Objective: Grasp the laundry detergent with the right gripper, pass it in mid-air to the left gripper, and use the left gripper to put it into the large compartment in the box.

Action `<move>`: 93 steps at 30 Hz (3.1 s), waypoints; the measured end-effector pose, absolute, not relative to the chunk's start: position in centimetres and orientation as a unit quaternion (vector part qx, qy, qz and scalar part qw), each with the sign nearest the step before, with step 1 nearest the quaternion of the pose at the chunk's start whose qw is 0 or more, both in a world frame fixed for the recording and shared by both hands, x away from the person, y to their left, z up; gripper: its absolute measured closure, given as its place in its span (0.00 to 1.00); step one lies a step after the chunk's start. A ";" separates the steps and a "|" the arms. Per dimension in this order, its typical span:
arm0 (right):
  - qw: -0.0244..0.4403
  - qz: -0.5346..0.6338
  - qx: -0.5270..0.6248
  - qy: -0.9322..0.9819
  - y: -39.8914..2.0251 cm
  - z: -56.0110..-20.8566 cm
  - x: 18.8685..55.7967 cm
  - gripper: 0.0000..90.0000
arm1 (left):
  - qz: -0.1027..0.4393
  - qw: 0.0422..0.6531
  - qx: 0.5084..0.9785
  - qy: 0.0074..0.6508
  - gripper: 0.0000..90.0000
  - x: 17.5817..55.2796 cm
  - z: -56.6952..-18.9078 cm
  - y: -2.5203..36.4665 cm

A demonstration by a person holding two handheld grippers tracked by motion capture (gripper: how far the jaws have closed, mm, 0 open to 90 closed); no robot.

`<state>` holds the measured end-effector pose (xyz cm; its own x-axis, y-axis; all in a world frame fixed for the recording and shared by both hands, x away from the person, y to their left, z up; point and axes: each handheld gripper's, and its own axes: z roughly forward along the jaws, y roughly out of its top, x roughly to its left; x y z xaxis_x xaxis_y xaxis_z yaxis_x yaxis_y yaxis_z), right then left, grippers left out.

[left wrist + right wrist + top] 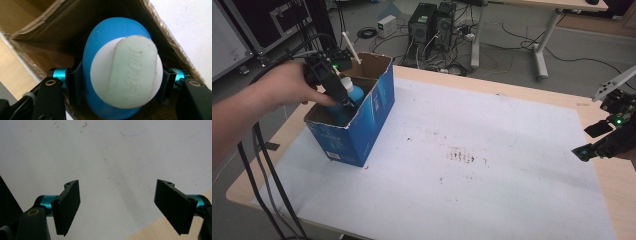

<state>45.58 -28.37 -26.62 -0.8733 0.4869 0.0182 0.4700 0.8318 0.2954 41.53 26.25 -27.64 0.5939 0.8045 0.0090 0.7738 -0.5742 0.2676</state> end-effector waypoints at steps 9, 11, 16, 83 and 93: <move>0.028 0.148 0.251 0.956 -28.4 -26.7 45.5 0.23 | 0.057 0.118 0.888 0.442 0.42 41.8 -27.7 26.4; 0.029 0.148 0.248 0.957 -28.4 -26.7 45.5 0.23 | 0.057 0.120 0.887 0.442 0.42 41.8 -27.8 26.5; 0.030 0.148 0.250 0.956 -28.5 -26.7 45.4 0.23 | 0.056 0.121 0.887 0.442 0.42 41.8 -27.8 26.5; 0.029 0.190 0.256 0.947 -27.1 -25.5 42.4 0.23 | 0.043 0.155 0.965 0.209 0.19 42.3 -22.8 9.5; 0.025 0.193 0.238 0.952 -26.2 -25.4 41.8 0.23 | 0.035 0.151 0.968 0.196 0.19 42.3 -24.8 7.5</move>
<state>41.78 -26.16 -25.36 -0.8855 0.4625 0.0435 0.4430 0.8126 0.3787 42.27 7.48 -24.79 0.9205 0.3906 0.0093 0.3693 -0.8776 0.3058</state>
